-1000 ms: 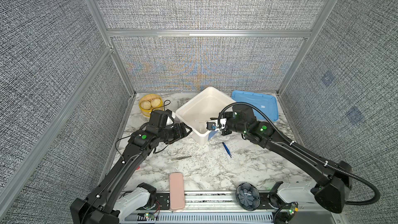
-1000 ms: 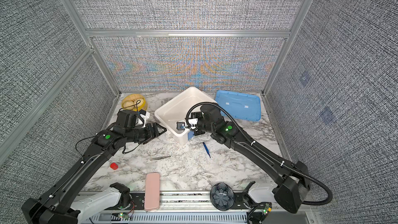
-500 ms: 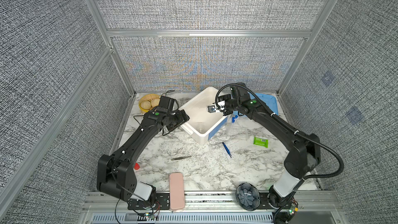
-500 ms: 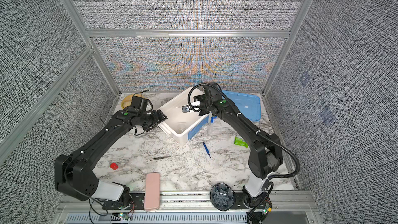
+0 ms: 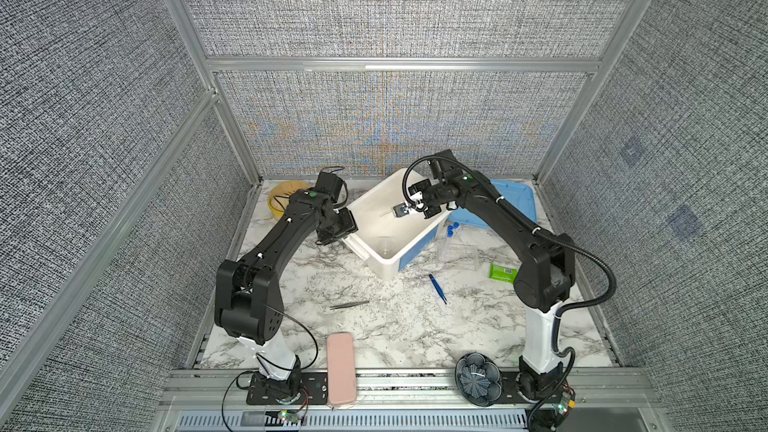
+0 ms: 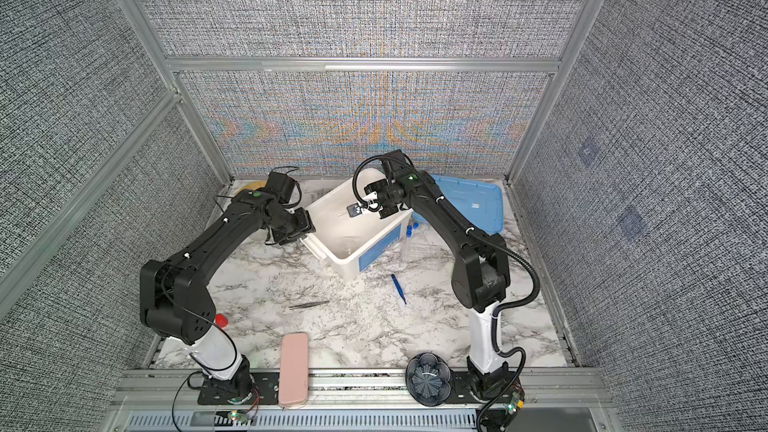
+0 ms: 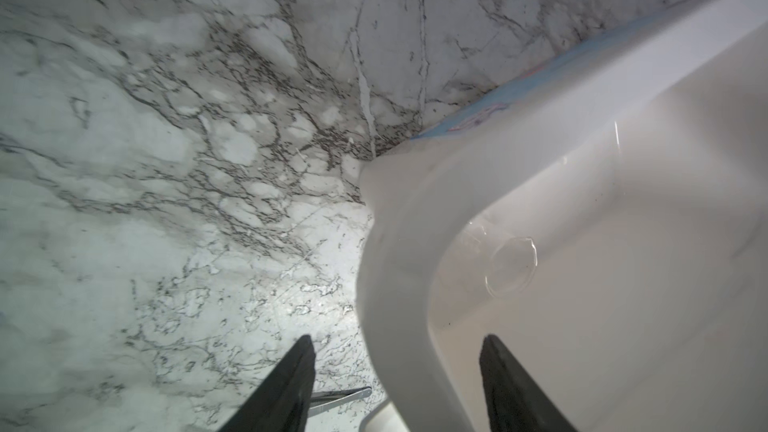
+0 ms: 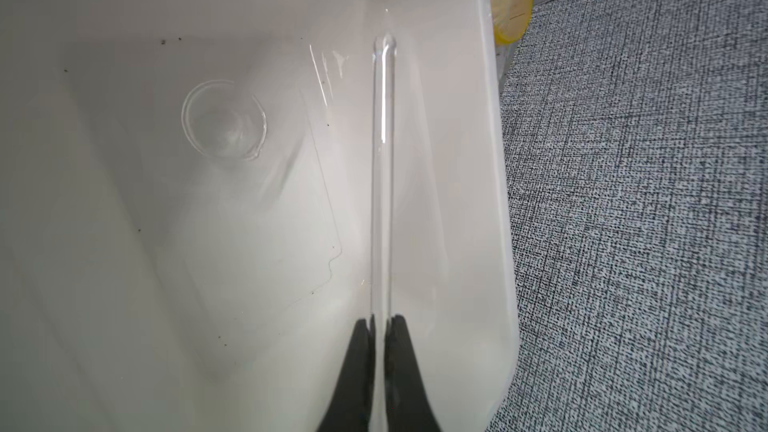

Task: Organize the chemistry lab equipment
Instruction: 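Carry the rod over the white tub with right gripper while left rises, then lower the rod into the white tub and open the right gripper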

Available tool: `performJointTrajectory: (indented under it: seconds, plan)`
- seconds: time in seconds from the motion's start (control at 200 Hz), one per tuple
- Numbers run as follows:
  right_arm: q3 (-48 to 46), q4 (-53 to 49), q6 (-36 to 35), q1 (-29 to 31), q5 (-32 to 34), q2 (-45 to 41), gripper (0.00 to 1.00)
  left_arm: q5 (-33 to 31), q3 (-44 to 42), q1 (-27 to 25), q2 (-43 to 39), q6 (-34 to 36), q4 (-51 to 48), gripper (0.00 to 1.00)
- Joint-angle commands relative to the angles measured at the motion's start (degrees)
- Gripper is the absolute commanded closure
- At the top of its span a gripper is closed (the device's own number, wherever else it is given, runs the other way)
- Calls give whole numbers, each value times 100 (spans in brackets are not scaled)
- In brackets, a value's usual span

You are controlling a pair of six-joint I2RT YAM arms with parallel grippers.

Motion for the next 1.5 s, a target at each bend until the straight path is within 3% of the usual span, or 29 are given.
performJointTrajectory:
  seconds: [0.0, 0.165, 0.42, 0.765, 1.181, 1.496]
  plan:
    - [255, -583, -319, 23, -69, 207, 100, -399, 218, 81, 148, 414, -612, 39]
    - [410, -732, -570, 169, 38, 432, 100, -372, 480, 167, 397, 861, -786, 51]
    - [663, -923, -692, 445, 334, 845, 100, -782, 930, 296, 688, 1463, -963, 51]
    - [735, -893, -628, 843, 346, 1234, 100, -1126, 1289, 590, 860, 1768, -1101, 52]
    - [979, -1054, -563, 1031, 375, 1716, 100, -1237, 1796, 863, 1136, 1798, -1295, 53]
    - [1164, -1107, -364, 1071, 329, 2055, 100, -942, 1753, 872, 982, 1793, -1204, 51]
